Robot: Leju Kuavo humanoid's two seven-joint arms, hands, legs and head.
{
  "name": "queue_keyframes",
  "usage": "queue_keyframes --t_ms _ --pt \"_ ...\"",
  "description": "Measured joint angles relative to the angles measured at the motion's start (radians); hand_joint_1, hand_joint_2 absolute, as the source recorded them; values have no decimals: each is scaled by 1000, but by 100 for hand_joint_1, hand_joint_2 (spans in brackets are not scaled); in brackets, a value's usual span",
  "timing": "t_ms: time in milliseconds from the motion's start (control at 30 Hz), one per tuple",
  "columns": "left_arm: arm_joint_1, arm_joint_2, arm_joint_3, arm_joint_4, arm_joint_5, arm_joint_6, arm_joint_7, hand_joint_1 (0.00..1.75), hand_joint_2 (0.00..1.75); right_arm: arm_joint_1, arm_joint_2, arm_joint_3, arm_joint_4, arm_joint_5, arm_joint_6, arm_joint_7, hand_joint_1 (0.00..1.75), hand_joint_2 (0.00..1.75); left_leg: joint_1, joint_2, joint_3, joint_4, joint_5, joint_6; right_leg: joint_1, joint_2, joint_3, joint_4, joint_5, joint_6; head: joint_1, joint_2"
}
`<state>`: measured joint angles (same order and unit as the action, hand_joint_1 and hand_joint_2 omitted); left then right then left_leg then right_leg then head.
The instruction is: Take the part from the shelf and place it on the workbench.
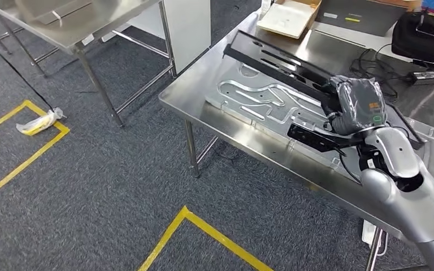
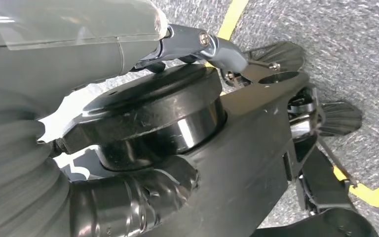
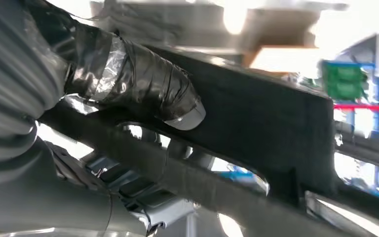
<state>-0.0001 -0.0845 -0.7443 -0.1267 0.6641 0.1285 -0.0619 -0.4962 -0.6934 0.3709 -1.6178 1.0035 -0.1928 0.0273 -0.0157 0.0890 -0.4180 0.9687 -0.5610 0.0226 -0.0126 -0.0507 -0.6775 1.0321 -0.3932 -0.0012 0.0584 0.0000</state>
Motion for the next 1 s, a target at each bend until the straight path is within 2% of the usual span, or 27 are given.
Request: queue_keyframes --t_ms 33,67,100,133,200,233,267,300,333,367,400,433,467,500,533,600,633,667,700,733,767,800,867,900,933,1000 --pt "-2 0 0 0 0 0 -1 0 175 4 -5 -8 2 -2 0 1 175 175 2 -8 -15 37 10 -3 -3 13 6 -1 -6 -8 1 0" --pt "-5 0 0 0 0 0 -3 0 175 4 -9 -16 4 -4 0 1 175 175 5 -26 -46 92 22 -7 -4 24 15 -2 -13 -17 0 0" --pt "-10 0 0 0 0 0 -4 0 175 4 -11 -23 7 -5 1 1 175 175 7 -47 -91 163 25 -11 -5 36 26 -4 -19 -24 0 0" --pt "-15 0 0 0 1 0 -7 0 175 4 -12 -27 9 -6 4 1 175 175 8 -70 -141 233 12 -14 -5 47 36 -7 -27 -30 -1 0" --pt "-24 0 0 0 1 0 -10 0 175 6 -12 -29 16 -10 13 3 175 175 6 -87 -224 320 -58 -16 -3 73 58 -9 -44 -34 -2 0" --pt "-27 0 0 0 1 0 -10 0 175 8 -12 -29 20 -12 18 5 175 175 5 -89 -249 327 -89 -14 -1 87 72 -9 -54 -35 -2 0" --pt "-29 0 0 0 1 0 -10 0 175 10 -12 -31 25 -14 21 6 175 175 3 -91 -262 309 -98 -10 0 102 86 -10 -63 -34 -2 0" --pt "-30 -1 0 0 1 0 -10 0 175 13 -12 -33 32 -16 21 7 175 175 1 -96 -264 265 -76 -3 1 117 99 -10 -73 -33 -2 0" --pt "-30 -1 0 0 1 0 -10 0 175 17 -12 -37 40 -19 21 8 175 175 -1 -109 -259 204 -23 6 2 130 111 -10 -82 -32 -1 0" --pt "-29 -2 0 0 1 0 -10 0 175 21 -12 -42 49 -21 19 7 175 175 -4 -131 -254 139 46 16 4 143 121 -9 -91 -29 -1 0" --pt "-28 -2 0 0 1 0 -10 0 175 25 -12 -45 59 -23 17 5 175 175 -6 -153 -246 89 102 26 5 157 126 -9 -100 -25 -1 0" --pt "-28 -4 0 0 1 0 -10 0 175 29 -12 -48 68 -25 16 3 175 175 -8 -170 -240 57 141 34 4 171 131 -9 -107 -20 -1 0" --pt "-29 -5 0 0 1 0 -10 0 175 32 -12 -50 76 -26 15 2 175 175 -10 -175 -233 42 157 40 4 182 135 -7 -110 -14 -1 0" --pt "-31 -8 0 -1 1 0 -8 0 175 34 -14 -53 82 -27 16 2 175 175 -10 -168 -221 38 156 45 3 190 139 -5 -111 -9 -1 0" --pt "-32 -10 0 -1 0 1 -7 0 175 35 -16 -57 86 -26 18 2 175 175 -9 -158 -209 31 158 47 4 182 139 3 -112 -6 -1 0" --pt "-31 -13 0 -1 -1 2 -4 0 175 28 -19 -65 96 -21 23 2 175 175 -5 -138 -186 19 153 53 8 129 112 58 -125 7 0 0" --pt "-29 -13 0 -1 -2 3 -4 0 175 25 -19 -67 101 -16 26 2 175 175 -4 -131 -178 16 148 55 6 95 80 108 -143 14 0 0" --pt "-27 -13 0 -1 -2 4 -5 0 175 21 -19 -68 107 -11 28 2 175 175 -3 -123 -172 15 141 57 3 72 43 165 -167 23 0 0" --pt "-25 -13 0 -1 -1 4 -6 0 175 21 -19 -68 114 -7 30 3 175 175 -3 -118 -167 16 133 57 -3 61 6 215 -190 29 0 0" --pt "-24 -13 0 -1 0 4 -7 0 175 23 -18 -68 122 -5 31 2 175 175 -2 -115 -160 18 125 56 -8 56 -21 244 -201 34 0 0" --pt "-22 -13 0 -1 0 4 -9 0 175 25 -18 -68 131 -3 32 1 175 175 0 -113 -151 20 115 54 -14 54 -33 240 -192 39 0 0" --pt "-21 -13 0 -1 1 4 -10 0 175 26 -17 -68 141 -2 32 -2 175 175 1 -112 -140 23 104 52 -18 52 -27 203 -159 43 0 0" --pt "-19 -13 0 -1 4 4 -13 0 175 24 -12 -67 164 -1 36 -9 175 175 4 -111 -118 29 82 45 -22 48 9 81 -67 48 1 0" --pt "-18 -12 1 0 6 4 -13 0 175 21 -7 -65 179 1 43 -14 175 175 4 -111 -112 31 75 40 -19 46 23 32 -42 45 1 0" --pt "-17 -12 1 0 7 4 -13 0 175 19 1 -60 196 5 51 -17 175 175 4 -110 -108 32 68 35 -14 45 30 7 -28 37 1 0" --pt "-17 -10 1 0 8 3 -13 0 175 15 22 -43 240 17 73 -21 175 175 2 -109 -107 32 60 26 -7 44 33 -3 -31 19 1 0"
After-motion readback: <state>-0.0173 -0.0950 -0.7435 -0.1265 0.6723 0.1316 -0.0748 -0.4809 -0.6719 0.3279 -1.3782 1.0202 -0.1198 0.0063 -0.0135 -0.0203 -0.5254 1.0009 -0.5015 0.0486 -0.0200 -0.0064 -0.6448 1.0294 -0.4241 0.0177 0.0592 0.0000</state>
